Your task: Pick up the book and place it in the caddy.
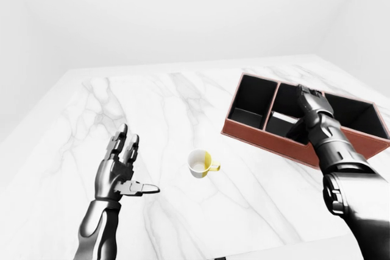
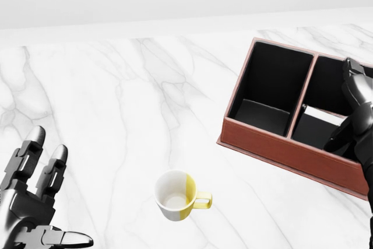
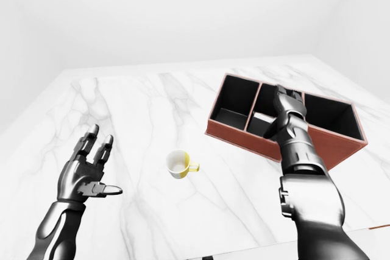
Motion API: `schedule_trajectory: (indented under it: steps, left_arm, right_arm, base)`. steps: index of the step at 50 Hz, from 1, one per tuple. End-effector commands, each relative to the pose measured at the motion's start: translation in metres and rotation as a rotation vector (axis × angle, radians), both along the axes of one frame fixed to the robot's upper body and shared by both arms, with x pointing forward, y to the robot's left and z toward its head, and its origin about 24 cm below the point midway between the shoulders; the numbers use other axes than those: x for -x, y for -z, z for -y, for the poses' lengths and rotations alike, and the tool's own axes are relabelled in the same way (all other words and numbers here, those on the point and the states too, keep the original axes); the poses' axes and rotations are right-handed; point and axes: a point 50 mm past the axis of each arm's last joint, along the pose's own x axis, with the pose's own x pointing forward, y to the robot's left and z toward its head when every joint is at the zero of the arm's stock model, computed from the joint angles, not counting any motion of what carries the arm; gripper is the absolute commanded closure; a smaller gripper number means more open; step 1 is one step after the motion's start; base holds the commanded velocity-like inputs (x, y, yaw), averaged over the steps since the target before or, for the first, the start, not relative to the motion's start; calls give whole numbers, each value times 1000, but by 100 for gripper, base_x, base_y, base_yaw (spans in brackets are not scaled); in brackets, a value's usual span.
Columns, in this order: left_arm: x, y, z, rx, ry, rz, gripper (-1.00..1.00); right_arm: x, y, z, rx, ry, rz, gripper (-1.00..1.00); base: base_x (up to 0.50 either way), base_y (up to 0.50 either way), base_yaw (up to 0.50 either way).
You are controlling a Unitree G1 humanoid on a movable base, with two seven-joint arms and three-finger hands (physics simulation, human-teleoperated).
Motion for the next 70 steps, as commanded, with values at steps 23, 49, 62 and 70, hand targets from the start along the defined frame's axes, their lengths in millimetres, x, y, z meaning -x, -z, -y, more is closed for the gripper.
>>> schedule_trajectory:
  steps: [23, 49, 62, 70]
  left_arm:
    - [-3, -4, 10, -5, 28, 14, -100]
    - [-13, -67, 20, -133, -43, 250, -100]
    - [1, -121, 25, -207, -134, 488, -100]
    - [13, -127, 24, -221, -160, 522, -100]
  right_arm:
    - [14, -77, -34, 143, -264, 34, -100]
    - [118, -133, -85, 111, -528, 412, -100]
    - [193, -142, -103, -157, -834, 701, -100]
    - [232, -129, -107, -306, -876, 764, -100]
  base:
    - [0, 0, 0]
    - [0, 0, 0]
    - [0, 0, 0]
    - [0, 0, 0]
